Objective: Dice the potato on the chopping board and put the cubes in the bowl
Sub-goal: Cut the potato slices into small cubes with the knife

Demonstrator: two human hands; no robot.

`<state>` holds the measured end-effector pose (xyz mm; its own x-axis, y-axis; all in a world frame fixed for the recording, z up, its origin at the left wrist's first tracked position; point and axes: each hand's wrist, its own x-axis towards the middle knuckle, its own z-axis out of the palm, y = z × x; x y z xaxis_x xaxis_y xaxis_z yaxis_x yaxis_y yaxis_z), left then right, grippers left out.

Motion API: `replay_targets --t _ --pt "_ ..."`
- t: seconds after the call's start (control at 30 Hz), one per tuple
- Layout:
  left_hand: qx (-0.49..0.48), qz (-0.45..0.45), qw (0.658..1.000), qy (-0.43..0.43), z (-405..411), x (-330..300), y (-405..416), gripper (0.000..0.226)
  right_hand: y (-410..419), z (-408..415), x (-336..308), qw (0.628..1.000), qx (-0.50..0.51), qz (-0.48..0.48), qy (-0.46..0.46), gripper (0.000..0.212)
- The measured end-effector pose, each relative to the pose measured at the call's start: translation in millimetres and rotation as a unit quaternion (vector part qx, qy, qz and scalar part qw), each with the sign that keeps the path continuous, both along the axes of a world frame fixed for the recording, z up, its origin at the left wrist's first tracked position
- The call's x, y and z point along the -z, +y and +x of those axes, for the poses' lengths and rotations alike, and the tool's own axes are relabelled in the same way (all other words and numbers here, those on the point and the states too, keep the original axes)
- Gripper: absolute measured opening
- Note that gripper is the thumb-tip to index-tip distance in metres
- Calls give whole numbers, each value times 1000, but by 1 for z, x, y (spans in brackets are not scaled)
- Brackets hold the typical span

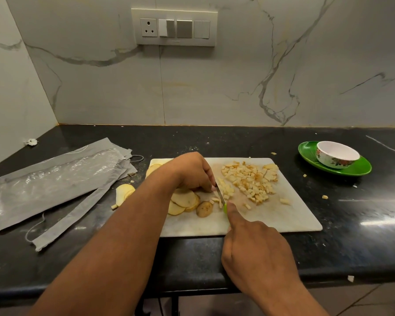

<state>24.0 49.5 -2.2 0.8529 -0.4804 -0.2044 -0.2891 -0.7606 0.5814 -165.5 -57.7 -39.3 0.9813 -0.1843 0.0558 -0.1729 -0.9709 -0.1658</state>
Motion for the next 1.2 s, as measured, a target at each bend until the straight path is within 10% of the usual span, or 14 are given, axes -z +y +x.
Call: replay_targets --t 0.6,0.77,0.9,1.2 --pt "42 35 998 -42 -3 -8 2 13 -29 -42 -21 999 8 40 1 58" --pt "11 -132 985 -111 -9 -5 -4 32 -29 -18 -15 995 -2 50 -86 57" --pt "78 -144 977 -134 -9 6 -14 68 -27 10 -17 983 -10 128 -129 54" --pt "149 -55 981 -107 -4 14 -15 56 -38 23 -17 936 20 304 -176 45"
